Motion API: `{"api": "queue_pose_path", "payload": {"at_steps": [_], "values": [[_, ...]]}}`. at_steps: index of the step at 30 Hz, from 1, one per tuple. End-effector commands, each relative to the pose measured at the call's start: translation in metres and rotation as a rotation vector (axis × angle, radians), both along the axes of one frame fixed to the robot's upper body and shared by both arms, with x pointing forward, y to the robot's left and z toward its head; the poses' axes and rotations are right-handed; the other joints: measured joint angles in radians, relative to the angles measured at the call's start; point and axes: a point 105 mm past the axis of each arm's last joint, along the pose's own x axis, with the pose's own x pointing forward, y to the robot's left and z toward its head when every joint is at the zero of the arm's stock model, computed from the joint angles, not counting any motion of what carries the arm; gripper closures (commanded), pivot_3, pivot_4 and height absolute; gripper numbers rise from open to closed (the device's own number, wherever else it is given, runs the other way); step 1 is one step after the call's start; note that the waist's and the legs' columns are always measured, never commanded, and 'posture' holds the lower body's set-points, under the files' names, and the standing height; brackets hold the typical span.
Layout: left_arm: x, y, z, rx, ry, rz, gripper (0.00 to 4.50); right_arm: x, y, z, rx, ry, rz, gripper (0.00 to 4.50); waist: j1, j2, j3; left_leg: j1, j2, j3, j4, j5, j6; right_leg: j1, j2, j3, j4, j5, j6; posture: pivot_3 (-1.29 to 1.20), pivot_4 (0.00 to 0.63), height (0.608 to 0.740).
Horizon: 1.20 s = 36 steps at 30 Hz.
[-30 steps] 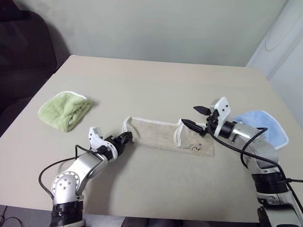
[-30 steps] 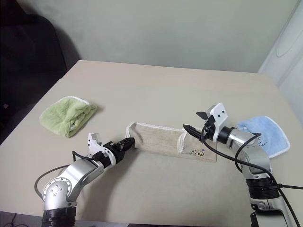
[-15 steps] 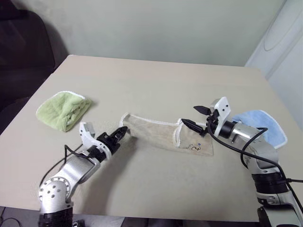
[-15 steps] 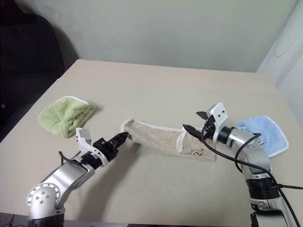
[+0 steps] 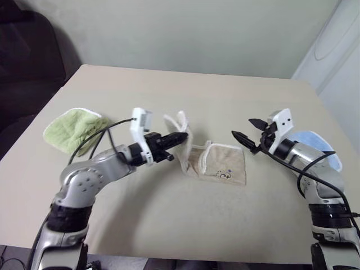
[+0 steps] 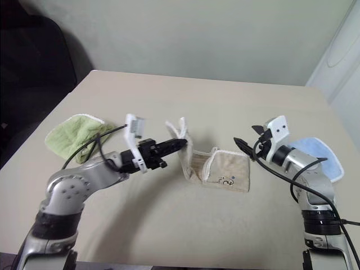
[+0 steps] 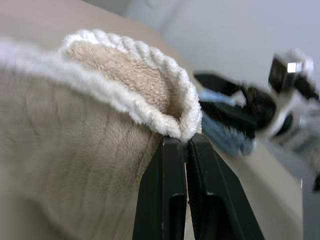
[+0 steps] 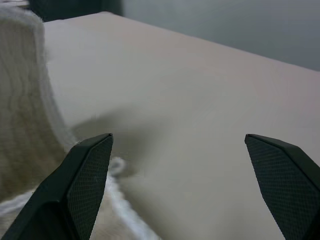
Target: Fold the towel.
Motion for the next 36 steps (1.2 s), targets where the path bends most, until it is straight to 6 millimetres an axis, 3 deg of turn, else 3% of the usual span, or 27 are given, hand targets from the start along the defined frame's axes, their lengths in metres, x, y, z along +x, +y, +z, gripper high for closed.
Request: {"api": "queue_pose_path", "payload": {"at_steps": [1, 8, 16, 25, 28, 36], "values": [[0.001, -0.034, 0.007, 0.035, -0.053, -0.145, 4.47, -0.002, -0.013, 0.016, -0.008, -0.072, -0.060, 0.02, 0.002, 0.000, 0.000, 0.000, 0.000, 0.000, 0.000, 0.000, 0.000, 0.000, 0.000, 0.000, 0.000, 0.000, 0.000, 0.00, 0.150, 0.740], [-0.005, -0.092, -0.001, 0.152, -0.063, -0.357, 4.47, -0.006, -0.026, 0.016, -0.002, -0.086, -0.142, 0.02, 0.002, -0.001, 0.000, -0.001, 0.000, 0.002, 0.000, 0.004, 0.007, 0.001, -0.004, 0.000, -0.001, 0.001, 0.009, 0.00, 0.150, 0.740], [-0.008, -0.121, -0.023, 0.257, -0.062, -0.452, 4.47, -0.012, -0.033, 0.015, 0.003, -0.091, -0.185, 0.02, 0.001, -0.001, 0.000, -0.001, -0.001, 0.003, 0.000, 0.005, 0.010, 0.001, -0.006, 0.000, -0.001, 0.000, 0.018, 0.00, 0.150, 0.740], [-0.010, -0.133, -0.054, 0.369, -0.024, -0.491, 4.47, -0.013, -0.032, 0.014, 0.008, -0.089, -0.195, 0.02, 0.003, -0.001, 0.001, -0.002, -0.001, 0.003, 0.001, 0.005, 0.011, 0.002, -0.007, 0.000, -0.002, -0.002, 0.023, 0.00, 0.150, 0.740], [-0.011, -0.137, -0.054, 0.334, 0.009, -0.498, 3.76, -0.012, -0.031, 0.014, 0.009, -0.088, -0.195, 0.02, 0.004, -0.001, 0.001, -0.002, -0.001, 0.003, 0.001, 0.005, 0.012, 0.002, -0.007, 0.000, -0.002, -0.001, 0.024, 0.00, 0.150, 0.740], [-0.015, -0.145, -0.037, 0.218, 0.048, -0.511, 0.92, -0.011, -0.032, 0.015, 0.002, -0.085, -0.192, 0.02, 0.004, -0.001, 0.001, -0.002, -0.001, 0.004, 0.002, 0.007, 0.016, 0.002, -0.007, 0.000, -0.002, -0.002, 0.026, 0.00, 0.150, 0.740]]}}
